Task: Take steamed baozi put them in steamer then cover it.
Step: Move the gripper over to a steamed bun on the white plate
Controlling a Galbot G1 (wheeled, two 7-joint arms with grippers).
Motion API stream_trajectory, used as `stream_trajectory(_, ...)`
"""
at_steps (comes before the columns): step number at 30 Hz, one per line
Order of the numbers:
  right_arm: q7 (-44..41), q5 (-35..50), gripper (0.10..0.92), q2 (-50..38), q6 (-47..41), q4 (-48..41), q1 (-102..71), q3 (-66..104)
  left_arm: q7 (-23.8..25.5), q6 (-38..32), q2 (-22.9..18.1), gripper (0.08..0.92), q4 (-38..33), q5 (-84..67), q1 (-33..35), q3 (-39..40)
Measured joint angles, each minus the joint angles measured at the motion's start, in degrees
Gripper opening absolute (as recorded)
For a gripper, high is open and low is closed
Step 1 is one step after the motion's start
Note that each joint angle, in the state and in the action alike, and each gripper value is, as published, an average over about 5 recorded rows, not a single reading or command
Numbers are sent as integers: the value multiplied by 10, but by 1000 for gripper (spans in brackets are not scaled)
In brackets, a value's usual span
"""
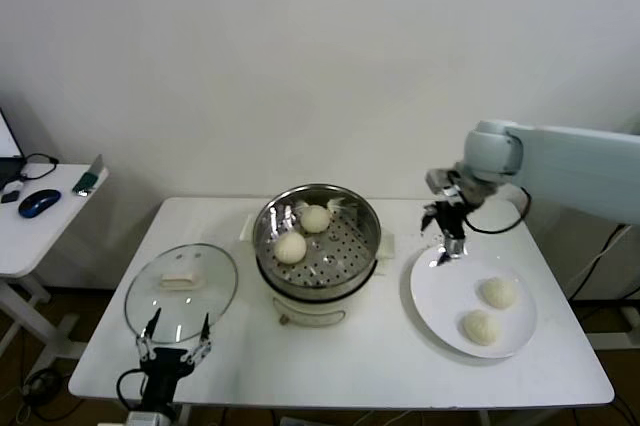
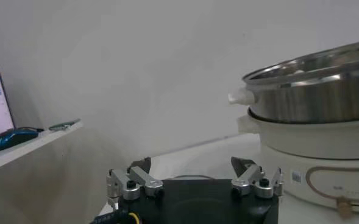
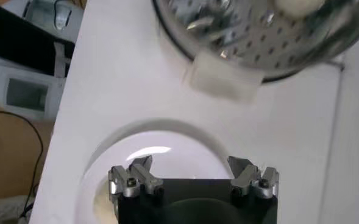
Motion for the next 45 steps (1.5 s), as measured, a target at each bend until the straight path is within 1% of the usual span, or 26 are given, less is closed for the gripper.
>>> stream_trajectory(8,-5,-84,823,-72,9,14,-91,52,-2,-1,-6,823,2,9,8,-5)
stream_trajectory(17,-8,-144,823,-111,18,8,-168,96,-2,-2,-13,823,4,15,11,-3)
stream_trajectory(25,-3,-171,823,-113,20,-8,-230,140,-3,-3,-14,823,9,19,11,-4)
stream_trajectory(38,0,-187,819,-85,25,-36,-277,178,-4,-4,-16,823,14,22,12,-5)
stream_trajectory(45,-2,-189,756,-77,29,-44,-282,183,-4,-4,-16,823,15,23,10,-5)
